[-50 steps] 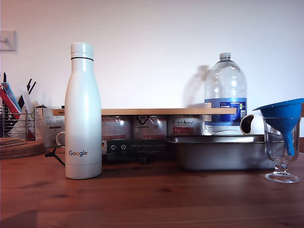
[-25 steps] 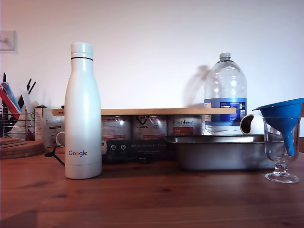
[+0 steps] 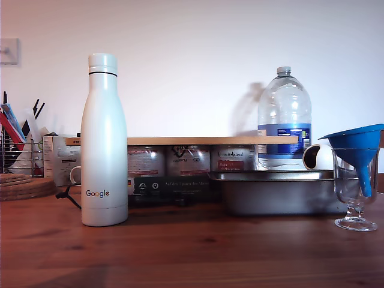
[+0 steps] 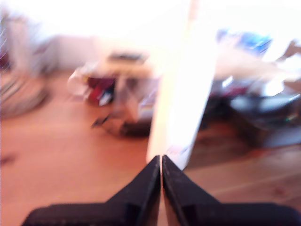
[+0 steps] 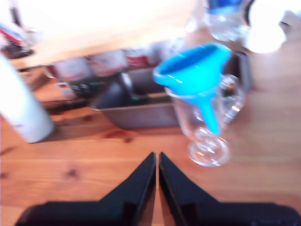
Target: Pick up the water bottle and place it on the shelf at the back
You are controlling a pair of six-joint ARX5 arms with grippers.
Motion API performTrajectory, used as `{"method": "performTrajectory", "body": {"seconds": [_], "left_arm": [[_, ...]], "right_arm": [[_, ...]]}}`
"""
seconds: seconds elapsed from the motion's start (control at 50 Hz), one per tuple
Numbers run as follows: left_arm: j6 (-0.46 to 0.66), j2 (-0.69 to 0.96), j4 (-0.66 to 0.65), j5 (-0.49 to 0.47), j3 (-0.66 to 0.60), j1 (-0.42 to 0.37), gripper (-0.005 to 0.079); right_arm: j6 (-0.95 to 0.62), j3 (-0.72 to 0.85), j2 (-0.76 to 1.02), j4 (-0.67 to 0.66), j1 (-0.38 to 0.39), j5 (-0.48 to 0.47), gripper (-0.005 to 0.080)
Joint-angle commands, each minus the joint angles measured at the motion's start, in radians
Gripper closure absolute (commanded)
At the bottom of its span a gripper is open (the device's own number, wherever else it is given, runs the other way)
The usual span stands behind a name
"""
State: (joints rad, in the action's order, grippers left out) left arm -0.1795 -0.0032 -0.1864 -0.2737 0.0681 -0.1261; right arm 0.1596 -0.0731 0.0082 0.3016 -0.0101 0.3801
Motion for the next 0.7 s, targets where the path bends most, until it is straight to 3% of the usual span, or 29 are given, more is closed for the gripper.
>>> {"method": "performTrajectory", "body": {"seconds": [0.0, 0.48, 0.56, 0.68], "left_arm": [[0.016, -0.01, 0.011, -0.029, -0.029, -0.013, 0.0766], [0.074, -0.01, 0.05, -0.046, -0.029, -0.13, 0.0753], [0.051, -0.01, 0.055, -0.034, -0.029, -0.13, 0.0614], [0.016, -0.009, 0.084, -0.007, -0.029, -0.131, 0.0241]], "right_arm": [[0.002, 0.005, -0.006, -0.021, -0.026, 0.014, 0.0764], [0.004, 0.005, -0.006, -0.027, -0.142, 0.014, 0.0764], [0.031, 0.005, -0.006, -0.027, -0.142, 0.014, 0.0764], [0.05, 0.005, -0.006, -0.028, -0.143, 0.015, 0.0765]]}}
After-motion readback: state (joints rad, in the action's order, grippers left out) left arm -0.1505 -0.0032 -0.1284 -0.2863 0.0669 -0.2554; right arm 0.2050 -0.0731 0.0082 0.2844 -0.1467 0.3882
